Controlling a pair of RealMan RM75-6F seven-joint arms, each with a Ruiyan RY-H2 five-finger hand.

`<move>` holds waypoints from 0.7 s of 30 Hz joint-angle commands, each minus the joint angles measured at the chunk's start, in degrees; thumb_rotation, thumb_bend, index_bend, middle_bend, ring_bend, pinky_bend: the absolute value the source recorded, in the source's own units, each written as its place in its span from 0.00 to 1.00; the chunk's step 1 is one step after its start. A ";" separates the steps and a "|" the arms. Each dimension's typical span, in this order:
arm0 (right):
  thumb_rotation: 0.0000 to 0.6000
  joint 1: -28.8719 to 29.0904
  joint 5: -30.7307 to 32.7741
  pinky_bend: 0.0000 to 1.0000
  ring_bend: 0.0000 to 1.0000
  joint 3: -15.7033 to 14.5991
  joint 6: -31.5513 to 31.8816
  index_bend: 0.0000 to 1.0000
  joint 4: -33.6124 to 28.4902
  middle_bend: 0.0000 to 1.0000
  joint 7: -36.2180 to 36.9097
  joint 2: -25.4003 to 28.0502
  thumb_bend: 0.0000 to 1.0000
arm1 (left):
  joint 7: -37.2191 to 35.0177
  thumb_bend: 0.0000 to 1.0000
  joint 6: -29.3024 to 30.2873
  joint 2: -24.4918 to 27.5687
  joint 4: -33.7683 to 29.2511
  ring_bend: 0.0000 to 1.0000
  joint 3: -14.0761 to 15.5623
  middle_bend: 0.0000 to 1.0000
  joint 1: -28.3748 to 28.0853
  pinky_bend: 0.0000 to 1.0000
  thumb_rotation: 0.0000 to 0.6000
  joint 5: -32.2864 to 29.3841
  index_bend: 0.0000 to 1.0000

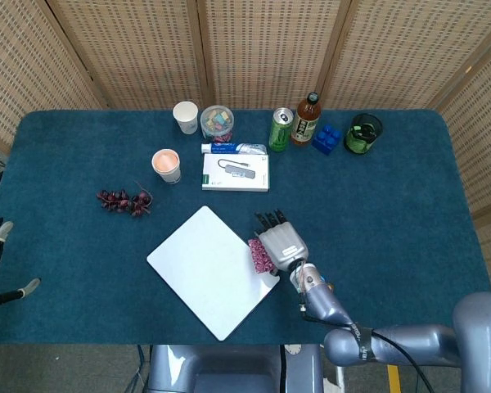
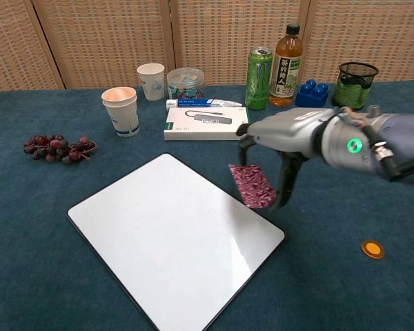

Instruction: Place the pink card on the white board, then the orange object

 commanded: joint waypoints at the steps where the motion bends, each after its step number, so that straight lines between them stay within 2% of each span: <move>1: 1.00 3.50 4.19 0.00 0.00 0.41 4.40 0.47 0.10 0.00 -4.43 -5.96 0.16 | -0.33 0.00 -0.31 0.11 0.19 0.00 -0.03 0.00 -0.08 0.00 0.84 -0.17 0.00; 2: 1.00 3.93 4.86 0.00 0.00 0.59 5.10 0.46 0.18 0.00 -4.90 -7.09 0.15 | -0.44 0.00 -0.54 0.15 0.26 0.00 -0.02 0.00 -0.15 0.00 0.84 -0.25 0.00; 3: 1.00 4.35 5.35 0.00 0.00 0.64 5.81 0.39 0.35 0.00 -5.52 -7.99 0.12 | -0.55 0.00 -0.72 0.19 0.30 0.00 -0.01 0.00 -0.21 0.00 0.84 -0.30 0.00; 4: 1.00 4.78 5.83 0.00 0.00 0.54 6.43 0.33 0.48 0.00 -6.32 -8.67 0.08 | -0.68 0.00 -0.83 0.24 0.33 0.00 0.02 0.00 -0.24 0.00 0.84 -0.28 0.00; 6: 1.00 5.57 7.11 0.00 0.00 0.41 7.50 0.08 0.46 0.00 -7.98 -9.63 0.00 | -0.98 0.00 -0.78 0.39 0.34 0.00 0.06 0.00 -0.24 0.00 0.84 -0.10 0.00; 8: 1.00 5.95 8.10 0.00 0.00 0.92 8.42 0.00 0.11 0.00 -8.38 -10.30 0.00 | -1.39 0.00 -0.67 0.54 0.35 0.00 0.04 0.00 -0.21 0.00 0.84 0.03 0.00; 16: 1.00 4.90 7.39 0.00 0.00 0.61 10.53 0.00 -3.04 0.00 -7.45 -7.19 0.00 | -2.16 0.00 -0.67 0.77 0.50 0.00 0.24 0.00 -0.17 0.00 0.84 0.41 0.00; 21: 1.00 2.74 3.43 0.00 0.00 -2.52 9.92 0.00 -4.89 0.00 -5.34 -2.66 0.00 | -1.75 0.00 -0.46 0.62 0.42 0.00 0.37 0.00 -0.13 0.00 0.84 0.70 0.00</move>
